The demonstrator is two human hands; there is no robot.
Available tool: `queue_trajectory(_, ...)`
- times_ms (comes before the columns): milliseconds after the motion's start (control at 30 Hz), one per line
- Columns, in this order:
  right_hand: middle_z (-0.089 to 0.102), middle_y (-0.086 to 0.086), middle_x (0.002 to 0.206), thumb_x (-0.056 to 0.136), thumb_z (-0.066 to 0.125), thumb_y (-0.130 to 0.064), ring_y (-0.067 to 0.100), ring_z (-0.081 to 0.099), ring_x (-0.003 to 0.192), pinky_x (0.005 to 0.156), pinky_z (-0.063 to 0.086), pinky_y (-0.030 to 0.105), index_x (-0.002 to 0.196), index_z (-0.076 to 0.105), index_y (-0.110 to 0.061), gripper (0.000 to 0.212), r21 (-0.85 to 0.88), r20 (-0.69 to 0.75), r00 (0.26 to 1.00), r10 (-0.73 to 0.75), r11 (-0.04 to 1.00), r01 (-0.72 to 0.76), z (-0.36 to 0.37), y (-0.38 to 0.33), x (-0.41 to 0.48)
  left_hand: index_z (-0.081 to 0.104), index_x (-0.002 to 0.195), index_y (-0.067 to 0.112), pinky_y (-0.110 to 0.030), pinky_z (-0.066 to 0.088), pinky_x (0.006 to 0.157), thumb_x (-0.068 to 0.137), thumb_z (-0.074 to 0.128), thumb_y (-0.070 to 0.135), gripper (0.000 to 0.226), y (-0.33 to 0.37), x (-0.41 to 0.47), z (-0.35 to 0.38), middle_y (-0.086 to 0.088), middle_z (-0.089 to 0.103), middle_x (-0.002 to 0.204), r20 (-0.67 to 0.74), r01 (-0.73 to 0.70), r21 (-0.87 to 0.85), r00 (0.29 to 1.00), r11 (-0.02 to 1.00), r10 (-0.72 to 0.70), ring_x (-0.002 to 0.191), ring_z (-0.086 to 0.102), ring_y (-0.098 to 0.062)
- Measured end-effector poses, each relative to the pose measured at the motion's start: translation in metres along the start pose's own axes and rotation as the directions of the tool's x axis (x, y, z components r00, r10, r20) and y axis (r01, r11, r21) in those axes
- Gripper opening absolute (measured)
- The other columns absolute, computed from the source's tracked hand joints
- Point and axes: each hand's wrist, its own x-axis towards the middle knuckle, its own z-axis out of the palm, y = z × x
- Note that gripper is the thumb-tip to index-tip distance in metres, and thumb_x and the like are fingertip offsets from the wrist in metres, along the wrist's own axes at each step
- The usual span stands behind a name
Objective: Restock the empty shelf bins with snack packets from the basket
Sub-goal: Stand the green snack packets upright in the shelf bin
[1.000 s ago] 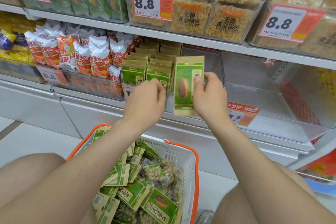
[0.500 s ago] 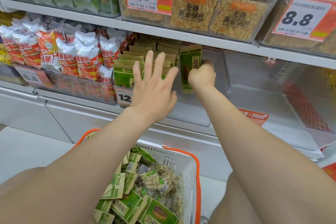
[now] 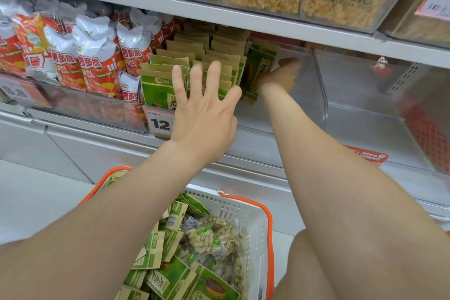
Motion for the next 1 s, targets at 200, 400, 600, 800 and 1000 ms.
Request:
queue_trajectory(200, 0.063, 0.012, 0.138, 0.105, 0.057, -0.015, 0.028, 0.062, 0.126, 0.099, 0.049, 0.028, 0.134, 0.063, -0.007, 0.031, -0.235, 0.237, 0.961, -0.142, 0.952, 0.199, 0.005, 0.002, -0.007, 0.058, 0.117, 0.024, -0.07, 0.006, 0.121, 0.089, 0.054, 0.028, 0.029, 0.0, -0.003, -0.002, -0.022, 0.032, 0.16, -0.006, -0.002, -0.004, 1.0, 1.0, 0.002, 0.143, 0.031, -0.05)
queue_trajectory(400, 0.006, 0.017, 0.169, 0.1, 0.055, -0.005, 0.031, 0.037, 0.149, 0.123, 0.029, 0.027, 0.152, 0.041, 0.0, 0.054, -0.174, 0.328, 0.931, -0.159, 0.959, 0.225, 0.008, 0.005, -0.006, 0.058, 0.119, 0.024, -0.071, 0.008, 0.12, 0.088, 0.057, 0.029, 0.031, -0.001, -0.004, -0.009, -0.022, 0.03, 0.161, 0.019, -0.006, -0.022, 1.0, 1.0, 0.006, 0.144, 0.03, -0.05)
queue_trajectory(600, 0.01, 0.014, 0.171, 0.105, 0.053, -0.014, 0.029, 0.027, 0.154, 0.121, 0.024, 0.027, 0.159, 0.031, -0.003, 0.059, -0.245, 0.4, 0.913, -0.079, 0.951, 0.19, 0.005, 0.01, -0.004, 0.058, 0.12, 0.024, -0.072, 0.007, 0.12, 0.088, 0.058, 0.028, 0.032, -0.002, -0.004, -0.013, -0.023, 0.029, 0.161, 0.05, -0.004, -0.041, 0.999, 0.999, 0.006, 0.144, 0.028, -0.051)
queue_trajectory(800, 0.046, 0.011, 0.154, 0.099, 0.06, -0.028, 0.032, 0.054, 0.13, 0.111, 0.049, 0.042, 0.151, 0.049, -0.014, 0.055, -0.242, 0.471, 0.882, -0.028, 0.957, 0.16, 0.006, 0.009, -0.012, 0.066, 0.111, 0.027, -0.071, 0.003, 0.12, 0.09, 0.06, 0.025, 0.022, -0.004, -0.003, -0.016, -0.024, 0.027, 0.161, 0.081, -0.025, -0.058, 0.996, 0.998, 0.03, 0.146, 0.026, -0.052)
queue_trajectory(1000, 0.038, 0.014, 0.162, 0.108, 0.05, -0.026, 0.034, 0.038, 0.148, 0.123, 0.03, 0.041, 0.16, 0.034, -0.016, 0.056, -0.256, 0.521, 0.853, 0.028, 0.958, 0.125, -0.002, 0.007, -0.026, 0.068, 0.123, 0.037, -0.074, -0.002, 0.12, 0.089, 0.071, 0.016, 0.04, -0.006, -0.002, -0.015, -0.021, 0.025, 0.162, 0.105, -0.047, -0.099, 0.993, 0.994, 0.058, 0.15, 0.017, -0.054)
